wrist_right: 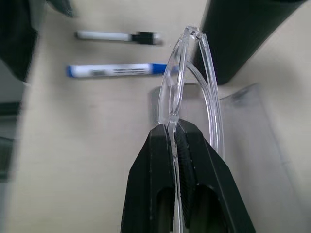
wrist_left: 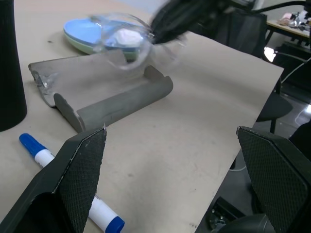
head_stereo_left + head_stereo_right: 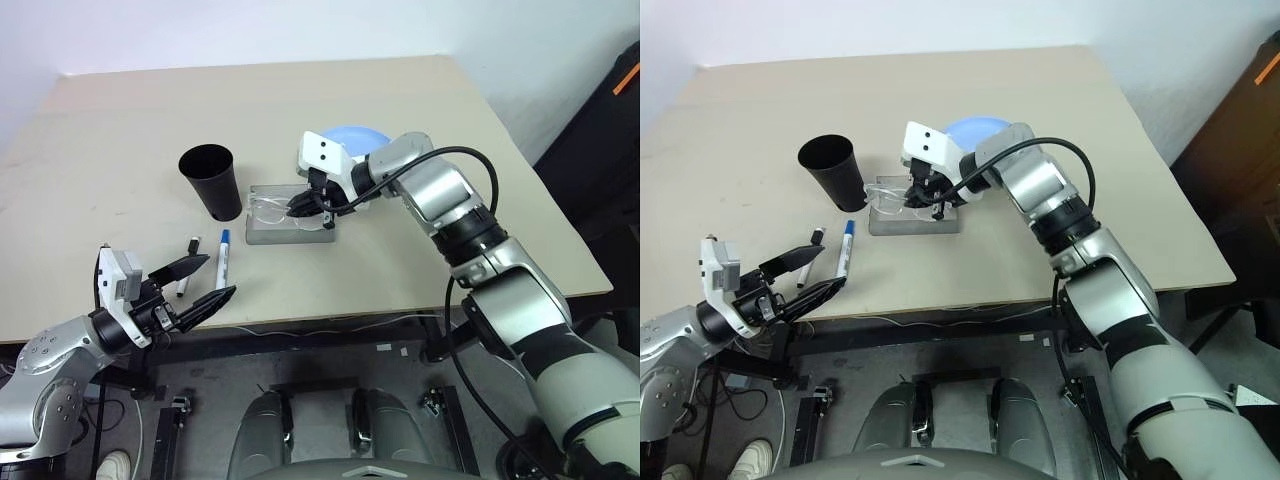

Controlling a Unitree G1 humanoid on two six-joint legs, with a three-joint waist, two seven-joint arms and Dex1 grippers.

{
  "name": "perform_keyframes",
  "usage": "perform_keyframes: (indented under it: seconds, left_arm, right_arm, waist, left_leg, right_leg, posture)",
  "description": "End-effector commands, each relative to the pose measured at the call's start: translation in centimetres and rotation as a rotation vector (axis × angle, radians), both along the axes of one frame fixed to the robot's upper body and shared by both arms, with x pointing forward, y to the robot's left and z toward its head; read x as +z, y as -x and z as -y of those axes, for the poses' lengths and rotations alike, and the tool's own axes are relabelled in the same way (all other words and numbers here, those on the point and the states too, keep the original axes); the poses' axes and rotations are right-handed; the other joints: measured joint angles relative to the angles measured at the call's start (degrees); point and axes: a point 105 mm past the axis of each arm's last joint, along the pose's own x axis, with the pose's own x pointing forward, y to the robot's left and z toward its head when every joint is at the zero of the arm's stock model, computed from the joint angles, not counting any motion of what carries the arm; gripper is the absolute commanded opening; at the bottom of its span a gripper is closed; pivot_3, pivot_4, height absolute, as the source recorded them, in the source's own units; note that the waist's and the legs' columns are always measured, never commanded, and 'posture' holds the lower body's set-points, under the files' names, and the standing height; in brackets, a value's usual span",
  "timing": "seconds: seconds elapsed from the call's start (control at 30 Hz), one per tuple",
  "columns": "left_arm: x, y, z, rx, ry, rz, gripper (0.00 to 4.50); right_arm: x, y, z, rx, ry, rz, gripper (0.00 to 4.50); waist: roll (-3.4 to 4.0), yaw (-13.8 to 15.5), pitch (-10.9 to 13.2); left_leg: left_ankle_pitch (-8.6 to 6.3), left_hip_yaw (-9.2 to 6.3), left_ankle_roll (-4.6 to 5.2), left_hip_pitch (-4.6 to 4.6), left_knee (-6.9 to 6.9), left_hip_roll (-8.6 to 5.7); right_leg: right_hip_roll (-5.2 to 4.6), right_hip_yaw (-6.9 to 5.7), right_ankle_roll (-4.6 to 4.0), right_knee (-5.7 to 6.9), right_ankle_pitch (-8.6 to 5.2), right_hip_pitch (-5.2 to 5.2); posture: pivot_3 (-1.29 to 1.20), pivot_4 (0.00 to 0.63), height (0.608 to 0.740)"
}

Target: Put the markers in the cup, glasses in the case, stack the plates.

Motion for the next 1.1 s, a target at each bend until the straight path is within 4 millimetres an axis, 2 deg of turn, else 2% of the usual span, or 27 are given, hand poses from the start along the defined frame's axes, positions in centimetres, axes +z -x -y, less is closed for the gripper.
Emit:
perform_keyframes:
  seconds: [0.03,0.23,0.43,0.8,0.9,1.1]
  left_arm:
    - [0.5,0.3,0.4,-0.013,-0.001,0.026,4.50]
    - [0.4,0.7,0.1,-0.002,-0.001,0.020,4.50]
    - [0.3,1.1,-0.1,0.010,-0.002,0.017,4.50]
    - [0.4,1.5,0.1,0.025,-0.006,0.025,4.50]
    - [0.4,1.6,0.2,0.026,-0.004,0.025,4.50]
    - [0.2,1.8,0.3,0.029,-0.003,0.020,4.50]
  right_arm:
    - [1.4,-1.2,-0.7,-0.003,-0.023,0.049,0.01]
    - [-0.2,-2.1,-1.4,-0.010,0.065,0.101,0.01]
    - [-2.3,-1.5,-1.9,0.018,0.105,0.035,0.01]
    - [-4.1,-1.0,-2.4,0.009,0.160,-0.045,0.01]
    - [-4.3,-1.0,-2.4,-0.006,0.164,-0.055,0.78]
    - [-4.2,-1.5,-2.2,-0.048,0.164,-0.038,2.83]
  waist:
    - [0.00,-0.03,0.00]
    - [0.01,-0.05,0.01]
    - [0.01,-0.07,0.01]
    - [0.01,-0.07,0.01]
    - [0.01,-0.07,0.01]
    - [0.01,-0.07,0.01]
  left_leg:
    - [0.04,0.01,-0.01,0.00,0.00,0.00]
    - [0.10,0.02,-0.08,-0.01,-0.04,0.01]
    - [0.10,0.01,-0.25,0.01,-0.04,0.03]
    - [0.14,-0.02,-0.32,0.03,-0.03,0.04]
    - [0.14,-0.03,-0.32,0.04,-0.04,0.04]
    - [0.14,-0.02,-0.32,0.03,-0.03,0.04]
  right_leg:
    - [0.00,0.01,0.00,0.01,0.00,0.00]
    - [0.00,0.02,0.01,0.01,0.00,-0.01]
    - [0.00,0.02,0.00,0.11,0.00,-0.03]
    - [0.00,0.02,-0.02,0.20,0.00,-0.06]
    - [0.00,0.02,-0.02,0.20,0.00,-0.06]
    - [0.00,0.02,-0.02,0.21,0.00,-0.07]
  posture:
    - [0.00,0.150,0.735]
    - [0.00,0.150,0.735]
    - [0.00,0.150,0.735]
    - [0.00,0.150,0.735]
    - [0.00,0.150,0.735]
    - [0.00,0.150,0.735]
